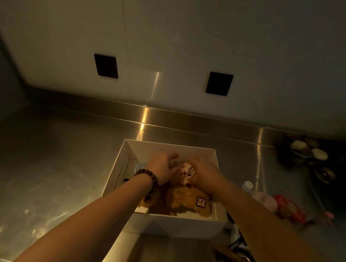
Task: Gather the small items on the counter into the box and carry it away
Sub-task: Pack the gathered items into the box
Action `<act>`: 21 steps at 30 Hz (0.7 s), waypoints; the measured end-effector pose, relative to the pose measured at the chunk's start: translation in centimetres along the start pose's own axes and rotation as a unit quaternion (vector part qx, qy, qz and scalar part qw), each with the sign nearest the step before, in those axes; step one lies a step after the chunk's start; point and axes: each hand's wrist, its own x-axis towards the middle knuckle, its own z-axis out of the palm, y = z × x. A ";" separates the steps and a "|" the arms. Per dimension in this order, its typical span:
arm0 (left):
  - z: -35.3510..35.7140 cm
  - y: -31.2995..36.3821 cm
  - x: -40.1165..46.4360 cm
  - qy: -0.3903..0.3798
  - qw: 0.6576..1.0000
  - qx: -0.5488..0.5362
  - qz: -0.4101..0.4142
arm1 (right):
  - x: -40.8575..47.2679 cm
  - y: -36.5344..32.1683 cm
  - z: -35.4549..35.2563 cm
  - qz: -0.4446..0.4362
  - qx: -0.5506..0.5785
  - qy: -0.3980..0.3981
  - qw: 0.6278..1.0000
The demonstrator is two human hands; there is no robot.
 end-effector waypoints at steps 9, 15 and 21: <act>0.5 4.2 -1.5 -0.011 0.993 -0.035 0.109 | -4.0 3.0 -1.7 -0.024 0.068 0.134 0.988; 4.8 9.9 -1.3 -0.041 0.976 0.027 0.213 | -10.9 11.1 -5.2 0.135 0.044 0.203 0.969; 10.3 14.4 0.1 -0.114 0.960 0.064 0.249 | -15.8 18.6 -5.6 0.258 0.071 0.189 0.945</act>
